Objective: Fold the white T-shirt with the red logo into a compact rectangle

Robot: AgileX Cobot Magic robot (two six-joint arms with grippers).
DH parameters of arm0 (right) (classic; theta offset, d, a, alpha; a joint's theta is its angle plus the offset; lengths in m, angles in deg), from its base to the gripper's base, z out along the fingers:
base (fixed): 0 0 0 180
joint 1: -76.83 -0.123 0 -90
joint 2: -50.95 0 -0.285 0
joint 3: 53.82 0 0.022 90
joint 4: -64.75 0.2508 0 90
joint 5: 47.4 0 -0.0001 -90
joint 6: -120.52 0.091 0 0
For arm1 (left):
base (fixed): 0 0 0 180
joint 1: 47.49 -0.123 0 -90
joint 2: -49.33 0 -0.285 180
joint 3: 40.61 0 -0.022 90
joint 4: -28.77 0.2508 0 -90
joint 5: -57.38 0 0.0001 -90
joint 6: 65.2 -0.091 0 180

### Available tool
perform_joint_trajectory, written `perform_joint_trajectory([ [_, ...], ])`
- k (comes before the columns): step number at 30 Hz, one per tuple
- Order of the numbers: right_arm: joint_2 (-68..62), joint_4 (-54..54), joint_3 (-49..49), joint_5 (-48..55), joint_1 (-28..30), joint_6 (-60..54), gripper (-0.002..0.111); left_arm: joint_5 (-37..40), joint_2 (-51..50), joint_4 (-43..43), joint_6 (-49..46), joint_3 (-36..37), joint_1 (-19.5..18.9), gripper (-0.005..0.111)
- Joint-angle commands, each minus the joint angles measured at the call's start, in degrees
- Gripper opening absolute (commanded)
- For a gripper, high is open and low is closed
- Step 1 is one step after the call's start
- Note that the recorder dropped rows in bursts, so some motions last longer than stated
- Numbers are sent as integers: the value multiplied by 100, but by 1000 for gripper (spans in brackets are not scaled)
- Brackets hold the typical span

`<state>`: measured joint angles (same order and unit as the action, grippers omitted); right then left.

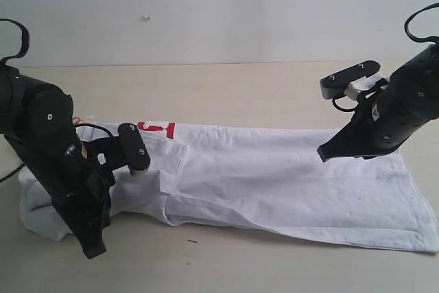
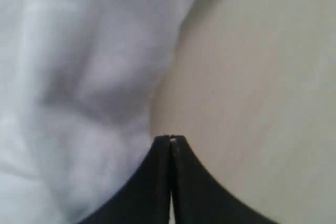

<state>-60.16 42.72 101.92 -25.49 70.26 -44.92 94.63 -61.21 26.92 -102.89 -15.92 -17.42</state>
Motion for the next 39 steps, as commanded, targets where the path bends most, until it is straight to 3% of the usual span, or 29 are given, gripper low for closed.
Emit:
perform_joint_trajectory([
  [1, 58, 36, -5, -21, -12, -37, 0, -354, 10, 186, 93, -83, -302, 0],
  [6, 58, 36, -5, -149, -12, -50, 0, -400, 10, 186, 75, -365, -533, 0],
  [14, 58, 36, -5, -176, -12, -50, 0, -825, 10, 186, -111, -676, -558, 0],
  [21, 58, 36, -5, -105, -12, -50, 0, -1695, -174, 186, -135, -698, -558, 0],
  [30, 58, 36, -5, -55, -12, -110, 0, -1601, -271, 237, -84, -698, -609, 0],
  [35, 58, 36, -5, -64, -12, -140, 0, -1536, 309, 186, 1032, -698, -631, 0],
  [39, 58, 36, -5, -64, -12, -140, 0, -747, 774, -150, 1741, -677, -631, 9],
])
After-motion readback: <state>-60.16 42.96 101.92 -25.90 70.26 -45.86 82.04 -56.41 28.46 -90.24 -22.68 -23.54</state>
